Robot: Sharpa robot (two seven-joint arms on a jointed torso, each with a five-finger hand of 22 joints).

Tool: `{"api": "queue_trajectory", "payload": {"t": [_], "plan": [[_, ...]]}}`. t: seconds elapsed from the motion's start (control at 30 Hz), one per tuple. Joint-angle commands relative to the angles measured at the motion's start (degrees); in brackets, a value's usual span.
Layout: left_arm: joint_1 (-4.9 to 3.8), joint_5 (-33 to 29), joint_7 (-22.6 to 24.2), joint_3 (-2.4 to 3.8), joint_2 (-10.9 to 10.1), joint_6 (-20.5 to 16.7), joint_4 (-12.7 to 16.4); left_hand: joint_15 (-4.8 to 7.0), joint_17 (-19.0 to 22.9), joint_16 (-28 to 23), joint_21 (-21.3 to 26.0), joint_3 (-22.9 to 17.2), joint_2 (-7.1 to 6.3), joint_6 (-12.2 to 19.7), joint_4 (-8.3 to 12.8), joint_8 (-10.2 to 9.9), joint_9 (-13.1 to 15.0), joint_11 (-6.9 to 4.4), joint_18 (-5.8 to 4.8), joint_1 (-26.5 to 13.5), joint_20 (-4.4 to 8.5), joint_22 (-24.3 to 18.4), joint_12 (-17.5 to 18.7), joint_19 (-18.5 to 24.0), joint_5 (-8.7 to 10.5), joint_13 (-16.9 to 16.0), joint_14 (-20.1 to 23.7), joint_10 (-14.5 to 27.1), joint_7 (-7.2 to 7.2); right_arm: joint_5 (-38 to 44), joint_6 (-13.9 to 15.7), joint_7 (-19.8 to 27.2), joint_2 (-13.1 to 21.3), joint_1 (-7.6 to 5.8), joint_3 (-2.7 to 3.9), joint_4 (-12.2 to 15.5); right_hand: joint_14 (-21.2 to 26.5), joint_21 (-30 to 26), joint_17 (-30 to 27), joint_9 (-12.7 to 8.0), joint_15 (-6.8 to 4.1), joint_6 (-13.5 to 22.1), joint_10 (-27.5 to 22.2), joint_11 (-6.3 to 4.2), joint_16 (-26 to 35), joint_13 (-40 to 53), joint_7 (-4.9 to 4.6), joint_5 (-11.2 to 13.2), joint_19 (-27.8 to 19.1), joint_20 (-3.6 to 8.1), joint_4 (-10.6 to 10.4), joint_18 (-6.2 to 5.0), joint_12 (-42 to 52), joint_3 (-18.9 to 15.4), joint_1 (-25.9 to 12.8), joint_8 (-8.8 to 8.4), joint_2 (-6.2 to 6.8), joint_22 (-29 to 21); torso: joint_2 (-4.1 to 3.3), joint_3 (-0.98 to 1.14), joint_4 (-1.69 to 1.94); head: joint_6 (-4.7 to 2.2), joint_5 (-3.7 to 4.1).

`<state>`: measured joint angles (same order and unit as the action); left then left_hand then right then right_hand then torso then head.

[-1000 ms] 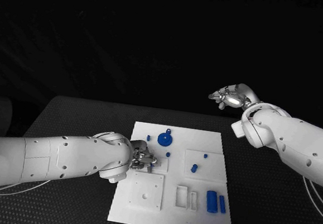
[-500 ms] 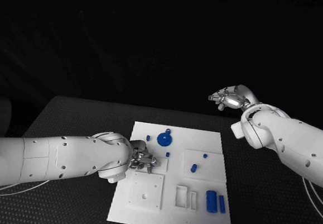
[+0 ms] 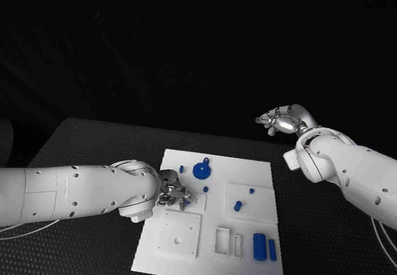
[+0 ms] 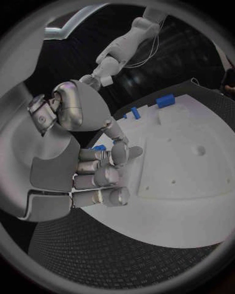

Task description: Assemble the parts on the task board

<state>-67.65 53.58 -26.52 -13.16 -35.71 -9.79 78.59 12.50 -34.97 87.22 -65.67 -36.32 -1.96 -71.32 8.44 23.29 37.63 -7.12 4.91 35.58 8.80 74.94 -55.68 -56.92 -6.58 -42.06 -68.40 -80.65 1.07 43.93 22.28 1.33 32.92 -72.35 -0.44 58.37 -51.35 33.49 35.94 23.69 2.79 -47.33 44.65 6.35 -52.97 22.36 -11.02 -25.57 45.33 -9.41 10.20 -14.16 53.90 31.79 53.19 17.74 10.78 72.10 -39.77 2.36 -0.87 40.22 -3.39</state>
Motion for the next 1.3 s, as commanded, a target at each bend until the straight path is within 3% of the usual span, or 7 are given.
{"api": "queue_trajectory", "payload": {"t": [0.03,0.63,0.73,0.77,1.03,1.1,1.3], "plan": [[-0.21,-0.31,0.86,0.12,-0.05,0.70,0.36,0.63,-0.06,-0.28,0.18,0.52,-0.50,0.35,0.04,0.25,0.07,-0.23,0.72,0.34,6.76,0.70,-0.17,0.07,0.35,0.12,-0.26,0.26,-0.01,0.03,-0.71,0.32,0.01,0.06,0.00,0.02,0.42,-0.31,-0.07,-0.06,0.15,0.27,-0.42,0.16,-0.20,-0.10,-0.25,-0.37,-0.18,-0.39,0.11,-0.84,0.33,-0.25,-0.49,0.15,-0.24,0.06,0.03,0.01,0.04,0.04,-0.03],[-0.22,-0.81,1.54,0.58,-0.06,0.12,0.14,0.67,0.00,-0.52,0.39,0.85,-2.63,0.57,0.24,0.15,-0.04,-0.22,0.85,1.46,6.78,0.54,-0.03,-0.01,1.12,0.36,-0.20,0.33,-0.02,-0.02,-0.84,0.32,-0.04,0.36,0.00,-0.06,0.45,-0.34,-0.12,-0.08,0.16,0.29,-0.45,0.17,-0.23,-0.19,-0.26,-0.39,-0.20,-0.39,0.11,-0.84,0.38,-0.28,-0.52,0.15,-0.27,0.08,0.01,0.02,0.01,-0.05,-0.03],[-0.22,-0.97,1.82,0.91,-0.19,-0.15,0.13,0.62,0.16,-0.84,0.60,0.78,-4.30,0.81,-0.21,-0.06,-0.14,-0.13,0.88,1.86,6.76,0.43,0.25,0.01,2.15,0.58,-0.06,0.46,-0.09,-0.05,-0.84,0.32,0.01,0.45,0.00,-0.09,0.46,-0.35,-0.13,-0.08,0.16,0.30,-0.46,0.17,-0.24,-0.21,-0.27,-0.39,-0.21,-0.40,0.11,-0.84,0.39,-0.29,-0.54,0.15,-0.26,0.09,-0.01,0.05,0.02,-0.08,-0.01],[-0.22,-1.00,2.00,1.05,-0.31,-0.15,0.22,0.57,0.29,-1.12,0.77,0.68,-5.50,1.08,-0.57,-0.26,-0.22,-0.05,0.88,2.24,6.74,0.34,0.54,0.04,3.42,0.79,0.09,0.60,-0.16,-0.07,-0.82,0.33,0.06,0.46,0.00,-0.04,0.47,-0.36,-0.14,-0.08,0.17,0.30,-0.47,0.18,-0.24,-0.23,-0.27,-0.39,-0.21,-0.40,0.11,-0.84,0.40,-0.31,-0.55,0.14,-0.26,0.09,0.01,0.04,0.01,-0.12,-0.02],[-0.22,-1.43,2.86,2.24,-1.24,-0.15,0.99,0.21,0.73,-1.99,1.43,-1.32,-11.99,2.34,-4.29,-1.11,-0.51,0.29,0.77,4.51,6.59,-0.11,1.65,-0.10,3.65,1.51,0.41,0.61,-0.67,-0.12,-0.54,0.47,0.28,0.50,0.00,0.02,0.58,-0.44,-0.22,-0.13,0.21,0.41,-0.58,0.23,-0.24,-0.39,-0.31,-0.39,-0.30,-0.43,0.13,-0.84,0.44,-0.42,-0.65,0.09,-0.13,0.12,0.03,0.03,0.02,-0.34,0.06],[-0.22,-1.43,2.88,2.68,-1.47,0.02,1.15,0.14,0.81,-2.16,1.54,-1.43,-12.93,2.57,-4.96,-1.23,-0.53,0.41,0.70,4.89,6.53,-0.17,1.90,-0.04,3.66,1.61,0.53,0.70,-0.74,-0.14,-0.54,0.47,0.34,0.51,0.00,0.04,0.62,-0.47,-0.25,-0.14,0.22,0.44,-0.62,0.25,-0.24,-0.43,-0.32,-0.40,-0.33,-0.44,0.14,-0.84,0.45,-0.43,-0.66,0.08,-0.11,0.13,0.05,0.02,0.01,-0.33,0.07],[-0.35,-1.42,2.98,3.43,-2.28,1.07,1.60,-0.01,0.91,-2.46,1.74,-1.25,-13.71,3.03,-5.70,-1.44,-0.56,0.59,0.60,5.61,6.43,-0.22,2.29,0.18,3.68,1.74,0.84,1.00,-0.91,-0.16,-0.46,0.51,0.55,0.53,0.00,0.16,0.68,-0.52,-0.29,-0.16,0.25,0.49,-0.67,0.27,-0.25,-0.51,-0.34,-0.40,-0.37,-0.45,0.16,-0.84,0.48,-0.46,-0.67,0.05,-0.08,0.14,0.05,0.05,0.05,-0.42,0.14]]}}
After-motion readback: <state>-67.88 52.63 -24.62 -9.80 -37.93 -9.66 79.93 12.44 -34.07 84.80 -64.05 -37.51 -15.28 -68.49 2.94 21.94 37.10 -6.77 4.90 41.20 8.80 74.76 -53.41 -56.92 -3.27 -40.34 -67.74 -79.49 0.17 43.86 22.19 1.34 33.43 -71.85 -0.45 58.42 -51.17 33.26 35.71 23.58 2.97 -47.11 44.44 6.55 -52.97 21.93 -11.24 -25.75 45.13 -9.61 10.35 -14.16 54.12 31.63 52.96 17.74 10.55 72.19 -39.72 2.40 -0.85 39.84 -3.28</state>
